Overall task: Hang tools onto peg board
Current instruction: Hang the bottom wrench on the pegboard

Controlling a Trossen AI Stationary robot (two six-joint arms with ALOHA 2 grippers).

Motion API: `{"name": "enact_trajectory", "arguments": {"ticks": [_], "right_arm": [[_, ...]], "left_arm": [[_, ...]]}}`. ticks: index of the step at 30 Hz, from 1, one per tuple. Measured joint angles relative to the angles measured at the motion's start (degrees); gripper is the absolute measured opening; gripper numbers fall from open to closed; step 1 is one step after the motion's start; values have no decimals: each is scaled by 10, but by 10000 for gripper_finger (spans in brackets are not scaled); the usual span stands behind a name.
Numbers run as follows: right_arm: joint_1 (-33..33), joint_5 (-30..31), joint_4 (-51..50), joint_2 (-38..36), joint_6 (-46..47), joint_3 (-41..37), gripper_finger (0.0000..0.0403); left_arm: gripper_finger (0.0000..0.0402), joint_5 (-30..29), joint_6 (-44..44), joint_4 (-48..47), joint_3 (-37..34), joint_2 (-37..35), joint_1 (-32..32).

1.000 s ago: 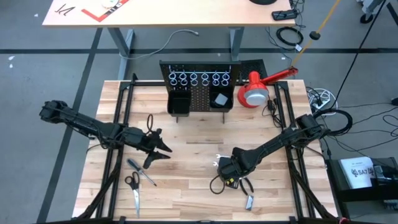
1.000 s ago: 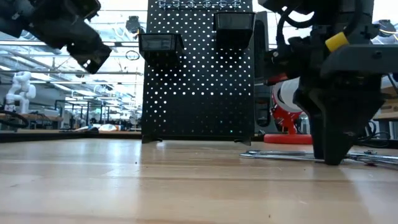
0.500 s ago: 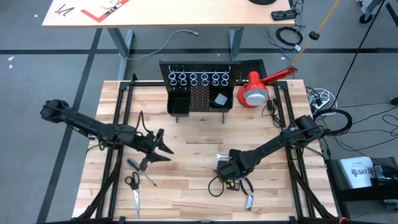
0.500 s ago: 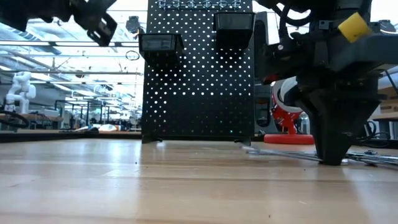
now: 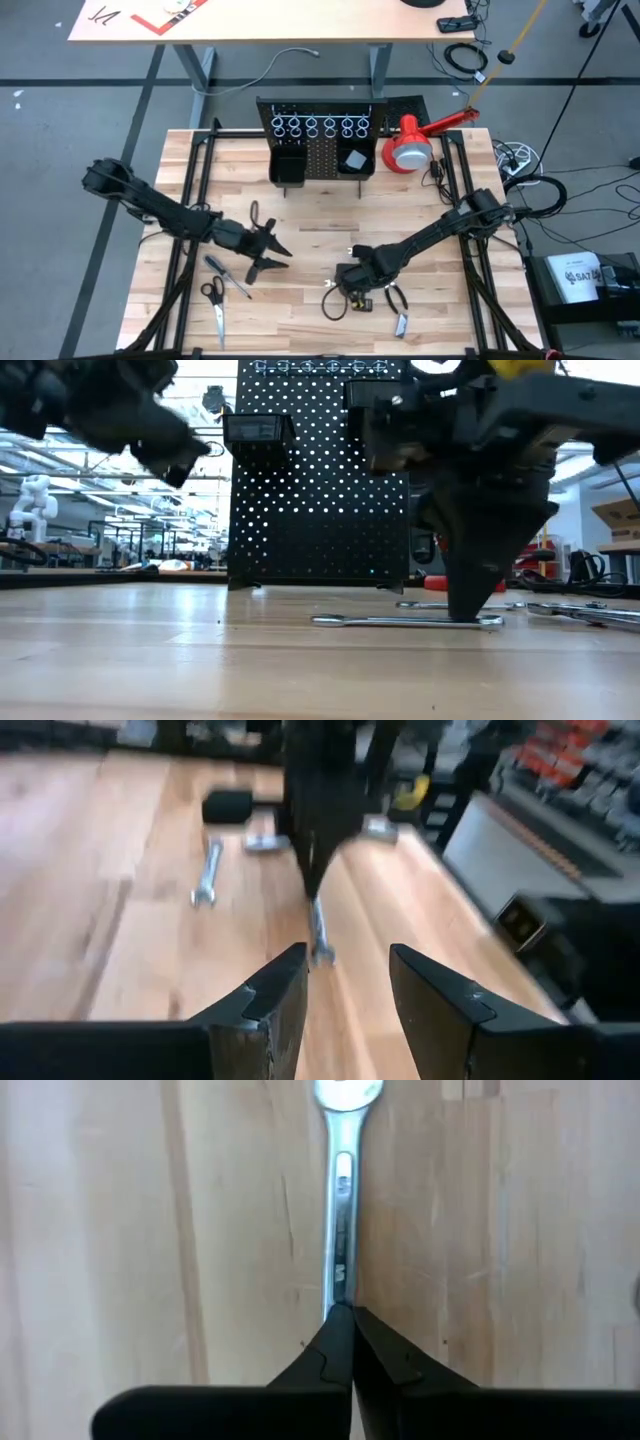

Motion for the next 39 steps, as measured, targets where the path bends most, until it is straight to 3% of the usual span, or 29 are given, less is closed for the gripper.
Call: {"name": "enact_trajectory", "arguments": {"ticks": [11, 21, 33, 39], "right_arm": [[-11, 6, 91, 2, -1, 1, 3], [-19, 13, 128, 0, -39, 2, 1], [-18, 23, 122, -1, -104, 3, 0], [-12, 23, 120, -1, -131, 3, 37]], "left_arm": [[152, 22, 1, 8, 69, 167, -19], [152, 48, 0, 8, 125, 248, -19], [152, 29, -5, -3, 211, 356, -25], [152, 6, -30, -3, 237, 394, -26]]}}
